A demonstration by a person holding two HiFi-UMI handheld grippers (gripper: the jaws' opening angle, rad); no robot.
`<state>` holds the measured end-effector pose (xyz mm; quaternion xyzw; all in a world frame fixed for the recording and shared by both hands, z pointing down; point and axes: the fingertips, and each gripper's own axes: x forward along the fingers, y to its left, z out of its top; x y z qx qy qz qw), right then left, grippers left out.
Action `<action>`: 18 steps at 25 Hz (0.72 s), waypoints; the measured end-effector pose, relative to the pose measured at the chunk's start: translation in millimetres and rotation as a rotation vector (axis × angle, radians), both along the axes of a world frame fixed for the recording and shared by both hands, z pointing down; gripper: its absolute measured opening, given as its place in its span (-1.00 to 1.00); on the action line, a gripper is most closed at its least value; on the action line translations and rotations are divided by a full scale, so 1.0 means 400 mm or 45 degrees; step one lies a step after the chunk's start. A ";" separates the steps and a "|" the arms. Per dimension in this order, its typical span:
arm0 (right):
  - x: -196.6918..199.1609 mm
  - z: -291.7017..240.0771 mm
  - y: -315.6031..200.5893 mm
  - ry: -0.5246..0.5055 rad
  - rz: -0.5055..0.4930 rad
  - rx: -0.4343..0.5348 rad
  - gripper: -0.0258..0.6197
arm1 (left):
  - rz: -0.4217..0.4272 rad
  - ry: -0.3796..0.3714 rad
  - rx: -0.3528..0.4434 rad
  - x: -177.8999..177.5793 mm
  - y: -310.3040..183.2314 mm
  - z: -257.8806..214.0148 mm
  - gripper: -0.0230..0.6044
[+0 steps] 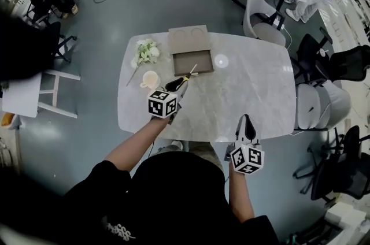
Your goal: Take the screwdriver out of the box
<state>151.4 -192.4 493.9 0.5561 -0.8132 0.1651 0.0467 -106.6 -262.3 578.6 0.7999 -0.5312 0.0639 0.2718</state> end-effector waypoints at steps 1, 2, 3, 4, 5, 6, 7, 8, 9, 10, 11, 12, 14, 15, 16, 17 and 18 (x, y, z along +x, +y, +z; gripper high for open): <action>-0.015 -0.013 0.011 0.003 -0.015 0.015 -0.89 | -0.009 0.005 0.033 -0.007 0.023 -0.028 -0.65; -0.029 -0.029 0.020 0.007 -0.028 0.030 -0.89 | -0.020 0.009 0.066 -0.014 0.045 -0.056 -0.65; -0.042 -0.043 0.027 0.012 -0.039 0.045 -0.89 | -0.031 0.010 0.099 -0.022 0.066 -0.083 -0.65; -0.054 -0.056 0.034 0.019 -0.048 0.059 -0.89 | -0.039 0.005 0.134 -0.029 0.089 -0.110 -0.65; -0.065 -0.066 0.042 0.027 -0.056 0.070 -0.89 | -0.045 -0.004 0.170 -0.035 0.111 -0.135 -0.65; -0.076 -0.075 0.050 0.033 -0.064 0.080 -0.89 | -0.050 -0.015 0.205 -0.040 0.134 -0.158 -0.65; -0.088 -0.084 0.058 0.038 -0.072 0.090 -0.89 | -0.059 -0.021 0.239 -0.047 0.155 -0.182 -0.65; -0.101 -0.093 0.066 0.043 -0.081 0.100 -0.89 | -0.072 -0.022 0.269 -0.055 0.174 -0.206 -0.65; -0.114 -0.103 0.073 0.047 -0.089 0.110 -0.89 | -0.089 -0.020 0.298 -0.065 0.191 -0.230 -0.65; -0.126 -0.115 0.079 0.051 -0.097 0.120 -0.89 | -0.105 -0.015 0.327 -0.075 0.207 -0.254 -0.65; -0.137 -0.126 0.085 0.055 -0.103 0.130 -0.89 | -0.120 -0.011 0.358 -0.086 0.221 -0.280 -0.65; -0.147 -0.138 0.092 0.059 -0.107 0.140 -0.89 | -0.131 -0.007 0.391 -0.096 0.235 -0.304 -0.65; -0.167 -0.161 0.108 0.069 -0.113 0.162 -0.89 | -0.144 -0.006 0.452 -0.116 0.263 -0.348 -0.65; -0.176 -0.172 0.117 0.077 -0.118 0.174 -0.89 | -0.148 -0.011 0.476 -0.126 0.276 -0.364 -0.65; -0.184 -0.182 0.125 0.088 -0.125 0.186 -0.89 | -0.150 -0.018 0.495 -0.133 0.287 -0.377 -0.65; -0.190 -0.190 0.131 0.099 -0.132 0.198 -0.89 | -0.152 -0.023 0.509 -0.138 0.297 -0.386 -0.65; -0.194 -0.197 0.134 0.110 -0.137 0.209 -0.89 | -0.153 -0.024 0.521 -0.141 0.304 -0.393 -0.65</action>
